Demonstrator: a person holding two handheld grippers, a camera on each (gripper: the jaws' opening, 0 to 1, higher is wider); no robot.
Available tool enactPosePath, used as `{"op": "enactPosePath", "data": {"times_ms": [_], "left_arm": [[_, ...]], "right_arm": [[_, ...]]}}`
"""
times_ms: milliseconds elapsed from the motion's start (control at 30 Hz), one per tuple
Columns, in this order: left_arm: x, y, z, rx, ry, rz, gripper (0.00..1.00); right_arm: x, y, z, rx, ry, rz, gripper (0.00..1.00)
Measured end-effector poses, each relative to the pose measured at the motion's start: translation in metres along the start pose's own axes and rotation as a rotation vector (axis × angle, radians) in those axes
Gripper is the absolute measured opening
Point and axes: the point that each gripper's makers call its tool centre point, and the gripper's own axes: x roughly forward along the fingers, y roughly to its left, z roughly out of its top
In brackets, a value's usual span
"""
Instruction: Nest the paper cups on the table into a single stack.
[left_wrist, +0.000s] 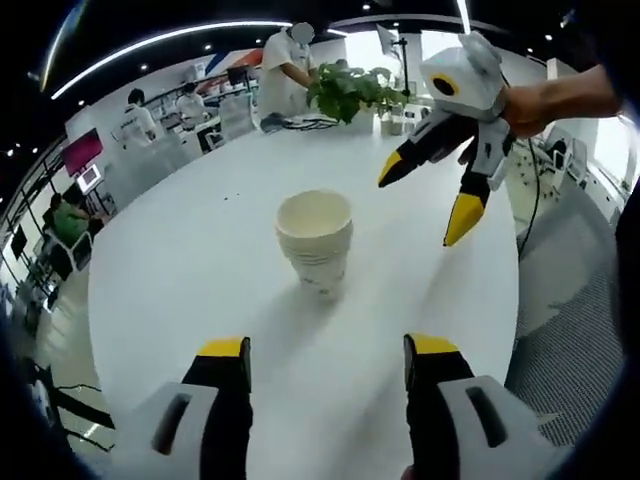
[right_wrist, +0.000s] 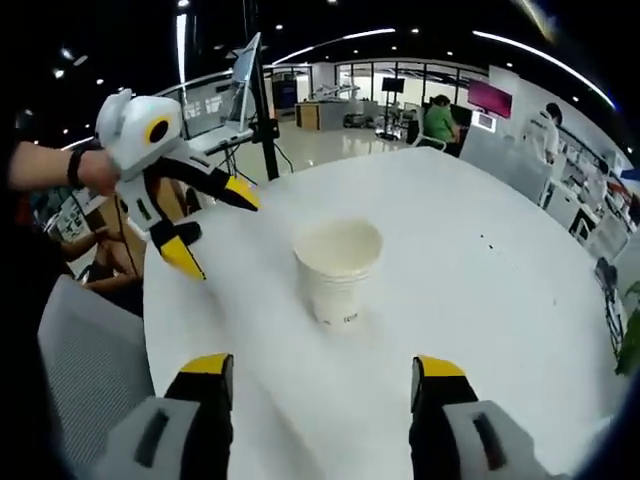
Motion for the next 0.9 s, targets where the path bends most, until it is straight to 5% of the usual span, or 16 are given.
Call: {"op": "enactPosePath", "data": {"times_ms": [900], "left_arm": [[-0.037,-0.045,-0.032,-0.161,-0.101,0.091,0.65]], "right_arm": [[-0.034,0.040,-0.055,0.179,-0.023,-0.075,0.72]]}}
